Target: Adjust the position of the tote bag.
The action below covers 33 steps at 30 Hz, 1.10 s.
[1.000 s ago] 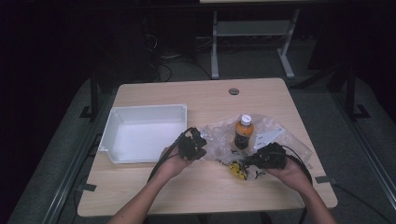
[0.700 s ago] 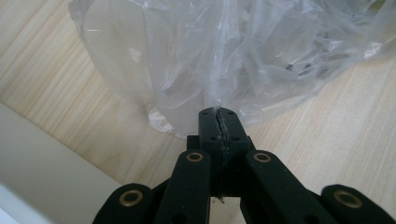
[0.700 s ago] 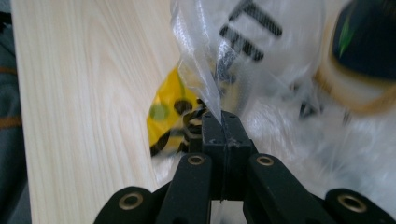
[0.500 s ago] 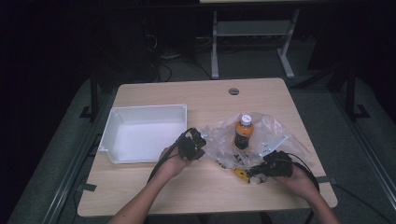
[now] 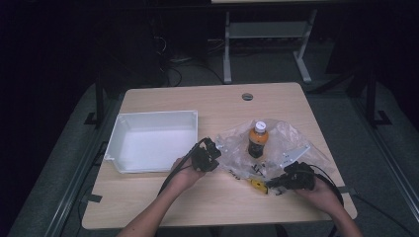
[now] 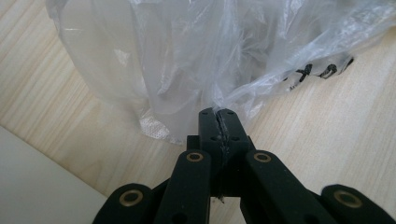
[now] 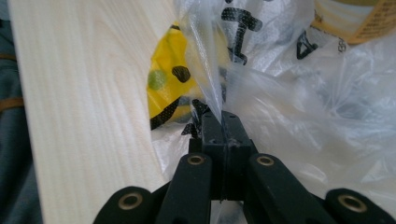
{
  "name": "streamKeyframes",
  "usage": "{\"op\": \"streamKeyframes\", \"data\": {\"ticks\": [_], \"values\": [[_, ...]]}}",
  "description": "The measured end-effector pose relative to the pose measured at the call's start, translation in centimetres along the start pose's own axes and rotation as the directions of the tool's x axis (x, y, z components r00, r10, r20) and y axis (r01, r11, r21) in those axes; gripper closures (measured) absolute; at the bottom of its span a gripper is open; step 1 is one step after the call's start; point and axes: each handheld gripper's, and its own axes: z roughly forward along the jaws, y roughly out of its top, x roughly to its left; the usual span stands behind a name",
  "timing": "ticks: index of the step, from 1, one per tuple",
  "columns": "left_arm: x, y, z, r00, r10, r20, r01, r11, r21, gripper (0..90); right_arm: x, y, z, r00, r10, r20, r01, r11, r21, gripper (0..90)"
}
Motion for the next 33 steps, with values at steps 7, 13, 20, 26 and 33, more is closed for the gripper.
{"op": "streamKeyframes", "data": {"ticks": [7, 13, 20, 26, 33], "values": [[0.1, -0.1, -0.1, 1.0000, -0.004, 0.000, 0.004, 1.0000, -0.006, 90.0, -0.2, 1.1, -4.3, 0.9994, -0.013, 0.033, 0.017, 0.994, -0.107, 63.1], [0.0, -0.3, -0.1, 0.9996, -0.024, 0.014, 0.024, 0.9992, -0.033, 89.9, -2.4, 3.3, -7.0, 0.9914, 0.012, 0.130, 0.009, 0.987, -0.160, 59.1], [0.4, -1.1, -2.0, 0.9971, -0.045, 0.062, 0.051, 0.9941, -0.096, 82.3, -4.1, 4.6, -6.8, 0.9883, 0.047, 0.145, -0.023, 0.986, -0.165, 57.6], [0.3, -1.9, -4.2, 0.9953, -0.040, 0.088, 0.051, 0.9913, -0.122, 74.0, -4.1, 4.6, -6.6, 0.9879, 0.040, 0.150, -0.016, 0.987, -0.159, 57.4], [0.5, -2.2, -6.8, 0.9944, -0.023, 0.103, 0.039, 0.9872, -0.154, 68.5, -4.1, 3.6, -7.1, 0.9859, 0.060, 0.156, -0.032, 0.984, -0.175, 56.7]]}}
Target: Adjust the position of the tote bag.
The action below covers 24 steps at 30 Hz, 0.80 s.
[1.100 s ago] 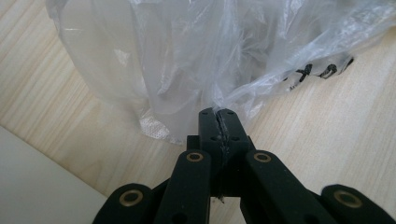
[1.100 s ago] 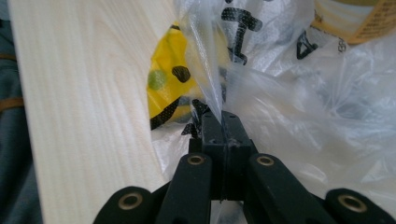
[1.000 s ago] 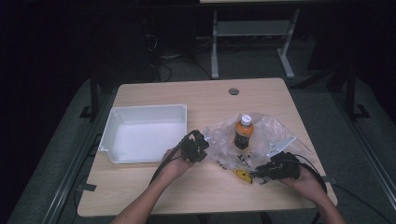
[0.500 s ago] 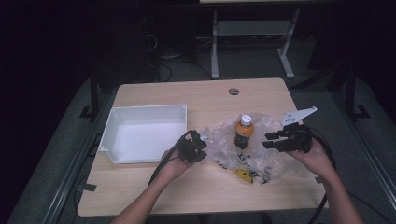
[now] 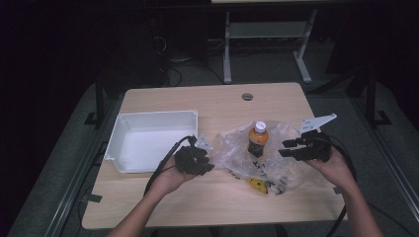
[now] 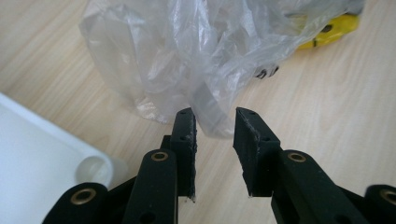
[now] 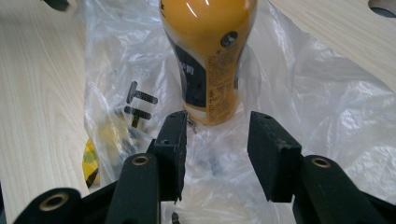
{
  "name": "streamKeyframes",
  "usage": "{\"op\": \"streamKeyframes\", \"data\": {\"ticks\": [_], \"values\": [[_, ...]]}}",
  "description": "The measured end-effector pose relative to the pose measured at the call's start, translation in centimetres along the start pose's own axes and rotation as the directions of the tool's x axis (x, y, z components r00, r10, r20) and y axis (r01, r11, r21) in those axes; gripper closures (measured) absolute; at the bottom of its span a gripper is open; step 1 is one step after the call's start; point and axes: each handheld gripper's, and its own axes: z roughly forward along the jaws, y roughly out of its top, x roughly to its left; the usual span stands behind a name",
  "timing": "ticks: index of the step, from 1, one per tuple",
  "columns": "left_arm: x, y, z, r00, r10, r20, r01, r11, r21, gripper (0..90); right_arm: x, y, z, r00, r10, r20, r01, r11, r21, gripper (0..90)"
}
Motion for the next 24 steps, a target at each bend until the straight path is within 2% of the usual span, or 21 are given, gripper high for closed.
{"op": "streamKeyframes", "data": {"ticks": [4, 8, 11, 19, 24], "values": [[0.0, 0.9, -1.3, 1.0000, 0.005, 0.005, -0.005, 0.9994, -0.033, 67.1, -0.3, -0.3, -0.4, 0.9998, 0.014, 0.012, -0.014, 1.000, 0.006, 56.4], [0.0, 2.9, -2.3, 0.9996, 0.028, -0.002, -0.028, 0.9975, -0.065, 66.5, -0.8, -0.3, -0.6, 0.9995, 0.016, 0.026, -0.016, 1.000, 0.000, 55.8], [0.1, 4.5, -2.4, 0.9987, 0.051, 0.004, -0.050, 0.9953, -0.082, 66.0, -1.2, -0.2, -0.6, 0.9992, 0.022, 0.034, -0.022, 1.000, 0.004, 55.0], [0.6, 8.2, -0.5, 0.9979, 0.064, 0.001, -0.064, 0.9930, -0.099, 64.3, -2.1, 0.5, -0.1, 0.9987, 0.018, 0.049, -0.018, 1.000, 0.007, 54.0], [1.5, 9.4, 1.6, 0.9989, 0.047, 0.007, -0.046, 0.9944, -0.095, 62.9, -2.7, 1.0, 0.3, 0.9983, 0.019, 0.056, -0.018, 1.000, -0.005, 52.4]]}}
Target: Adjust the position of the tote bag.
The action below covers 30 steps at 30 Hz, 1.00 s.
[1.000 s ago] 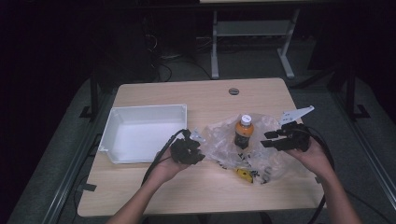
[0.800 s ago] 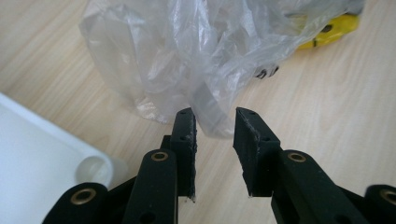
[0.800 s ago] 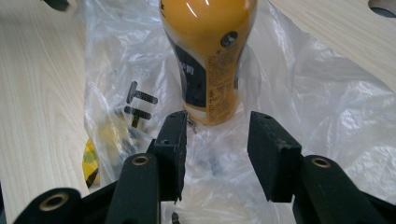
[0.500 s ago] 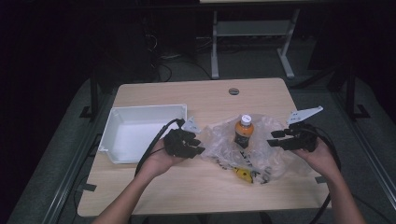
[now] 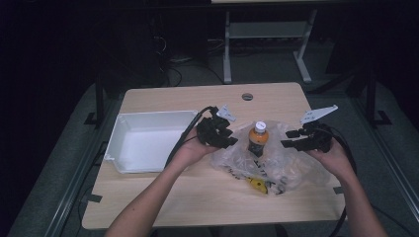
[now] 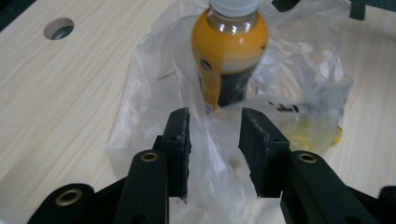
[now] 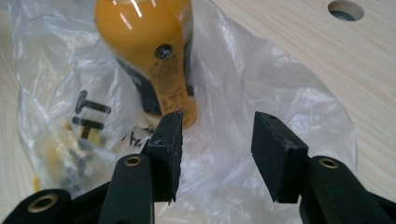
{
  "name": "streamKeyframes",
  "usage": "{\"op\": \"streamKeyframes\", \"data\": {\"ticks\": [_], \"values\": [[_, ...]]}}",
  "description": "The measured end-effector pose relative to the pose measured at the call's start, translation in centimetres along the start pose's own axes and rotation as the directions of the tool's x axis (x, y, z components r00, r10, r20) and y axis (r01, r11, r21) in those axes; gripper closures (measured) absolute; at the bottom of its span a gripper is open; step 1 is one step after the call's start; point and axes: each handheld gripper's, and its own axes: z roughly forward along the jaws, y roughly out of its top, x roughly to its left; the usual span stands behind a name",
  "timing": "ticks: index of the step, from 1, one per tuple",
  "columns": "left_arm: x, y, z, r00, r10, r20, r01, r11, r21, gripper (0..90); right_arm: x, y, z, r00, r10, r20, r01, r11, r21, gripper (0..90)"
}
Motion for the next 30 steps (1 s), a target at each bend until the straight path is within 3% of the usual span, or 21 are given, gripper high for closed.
{"op": "streamKeyframes", "data": {"ticks": [6, 12, 15, 18, 21, 23, 30], "values": [[1.0, 0.0, 2.3, 0.9992, -0.039, -0.010, 0.039, 0.9992, 0.012, 61.6, -1.0, 0.2, 1.5, 0.9998, 0.004, -0.020, -0.004, 1.000, -0.008, 50.8], [1.6, -0.1, 3.9, 0.9969, -0.071, -0.033, 0.073, 0.9953, 0.064, 61.5, -1.5, 0.3, 3.2, 0.9994, 0.020, -0.026, -0.020, 1.000, 0.023, 51.0], [1.9, -0.2, 4.7, 0.9951, -0.090, -0.040, 0.093, 0.9918, 0.088, 66.7, -1.7, 0.6, 4.2, 0.9988, 0.032, -0.037, -0.030, 0.998, 0.051, 55.9], [2.1, -0.4, 5.5, 0.9952, -0.088, -0.041, 0.093, 0.9882, 0.122, 78.5, -1.8, 0.9, 5.2, 0.9997, 0.007, -0.023, -0.005, 0.997, 0.075, 66.8], [2.2, -0.7, 6.4, 0.9948, -0.090, -0.048, 0.097, 0.9814, 0.166, 88.1, -1.9, 0.9, 6.4, 0.9997, 0.009, -0.023, -0.006, 0.994, 0.106, 78.4], [2.1, -0.8, 7.0, 0.9940, -0.085, -0.069, 0.097, 0.9775, 0.187, 89.5, -1.9, 0.8, 7.0, 0.9991, 0.024, -0.035, -0.019, 0.991, 0.132, 86.1], [1.9, -1.2, 8.9, 0.9909, -0.051, -0.124, 0.084, 0.9567, 0.279, 90.0, -2.3, 0.4, 8.6, 0.9984, 0.042, -0.037, -0.035, 0.981, 0.190, 89.7]]}}
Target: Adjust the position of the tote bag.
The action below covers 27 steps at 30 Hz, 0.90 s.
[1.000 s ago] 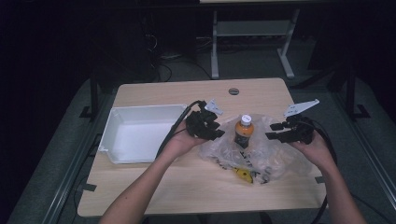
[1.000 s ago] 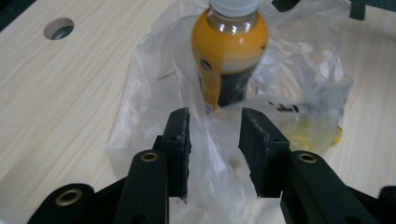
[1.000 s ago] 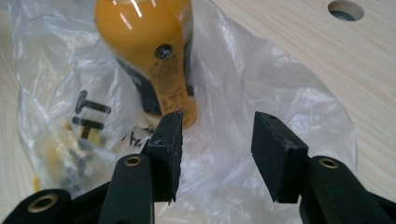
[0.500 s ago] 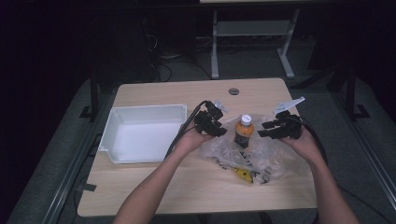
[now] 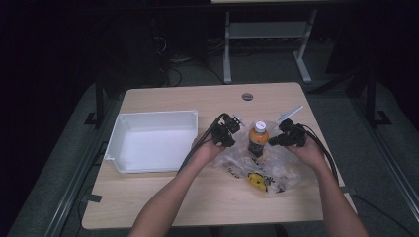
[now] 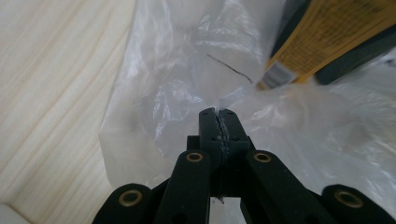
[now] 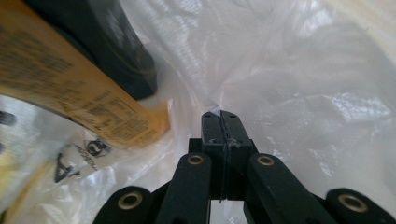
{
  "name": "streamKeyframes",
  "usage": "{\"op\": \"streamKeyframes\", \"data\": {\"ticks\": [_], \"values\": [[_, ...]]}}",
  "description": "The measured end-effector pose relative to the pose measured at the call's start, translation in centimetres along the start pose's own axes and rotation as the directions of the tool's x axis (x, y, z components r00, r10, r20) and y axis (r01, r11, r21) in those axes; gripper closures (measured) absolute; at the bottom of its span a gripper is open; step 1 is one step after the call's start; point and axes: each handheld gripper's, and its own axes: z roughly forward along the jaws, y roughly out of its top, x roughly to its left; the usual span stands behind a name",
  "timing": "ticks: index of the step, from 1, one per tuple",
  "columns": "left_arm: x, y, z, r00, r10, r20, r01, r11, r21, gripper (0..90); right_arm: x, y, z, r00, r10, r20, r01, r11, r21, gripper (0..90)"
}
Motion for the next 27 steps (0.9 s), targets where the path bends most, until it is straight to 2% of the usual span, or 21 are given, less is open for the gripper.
{"op": "streamKeyframes", "data": {"ticks": [5, 11, 16, 22, 27], "values": [[0.0, -0.1, 0.8, 0.9998, -0.006, -0.019, 0.006, 0.9995, 0.032, 90.0, 0.0, -0.3, 0.6, 0.9999, 0.014, -0.005, -0.014, 0.999, 0.031, 90.0], [-0.1, -0.5, 1.6, 0.9999, -0.010, -0.009, 0.010, 0.9985, 0.053, 90.0, 0.0, -0.6, 1.2, 0.9997, 0.025, -0.006, -0.025, 0.998, 0.049, 90.0], [-0.2, -0.7, 1.7, 0.9998, -0.020, 0.005, 0.020, 0.9986, 0.049, 90.0, 0.0, -0.7, 1.1, 0.9991, 0.041, -0.009, -0.041, 0.998, 0.049, 89.9], [-0.5, -0.7, 1.8, 1.0000, -0.010, 0.000, 0.010, 0.9977, 0.068, 90.0, 0.1, -0.8, 1.1, 0.9989, 0.044, -0.012, -0.044, 0.998, 0.047, 89.9], [-0.5, -0.8, 1.5, 0.9998, -0.021, -0.004, 0.021, 0.9986, 0.049, 89.9, 0.2, -0.7, 1.0, 0.9989, 0.047, -0.005, -0.047, 0.998, 0.045, 88.7]]}}
